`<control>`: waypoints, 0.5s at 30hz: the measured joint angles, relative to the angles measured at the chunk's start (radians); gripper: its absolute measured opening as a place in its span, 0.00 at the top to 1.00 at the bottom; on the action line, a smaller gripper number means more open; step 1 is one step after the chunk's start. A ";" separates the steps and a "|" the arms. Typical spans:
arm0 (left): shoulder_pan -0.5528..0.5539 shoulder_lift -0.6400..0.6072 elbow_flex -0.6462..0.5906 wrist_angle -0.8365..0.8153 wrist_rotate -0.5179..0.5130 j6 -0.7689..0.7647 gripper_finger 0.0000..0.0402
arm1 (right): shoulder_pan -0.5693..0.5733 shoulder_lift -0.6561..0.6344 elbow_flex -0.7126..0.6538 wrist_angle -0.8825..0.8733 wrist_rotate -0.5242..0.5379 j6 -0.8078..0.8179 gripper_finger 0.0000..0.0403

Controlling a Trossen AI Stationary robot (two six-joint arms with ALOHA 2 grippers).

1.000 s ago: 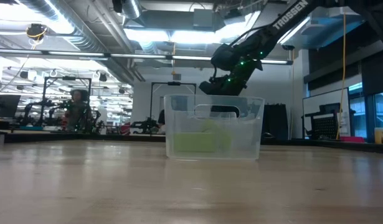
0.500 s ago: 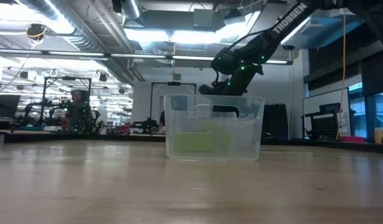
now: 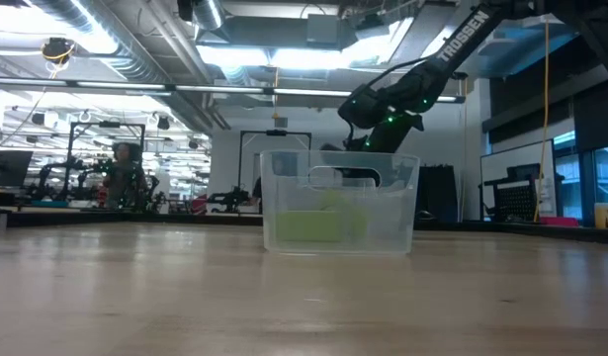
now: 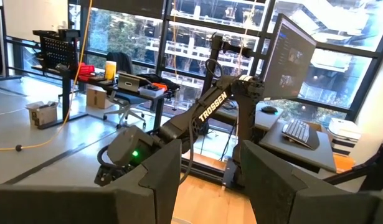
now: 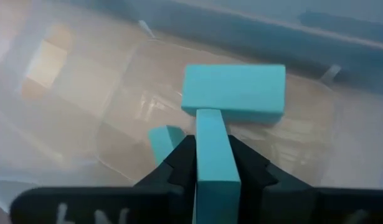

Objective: Sort & place blocks by color
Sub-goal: Put the blue block into the top transparent bin

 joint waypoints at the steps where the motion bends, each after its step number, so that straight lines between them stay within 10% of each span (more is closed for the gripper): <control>1: 0.000 0.000 0.000 0.000 0.000 0.000 0.61 | 0.000 0.000 0.000 0.012 0.000 0.000 0.83; 15: 0.000 0.000 0.000 0.000 0.002 0.001 0.61 | 0.000 0.000 0.000 0.032 0.002 0.000 0.81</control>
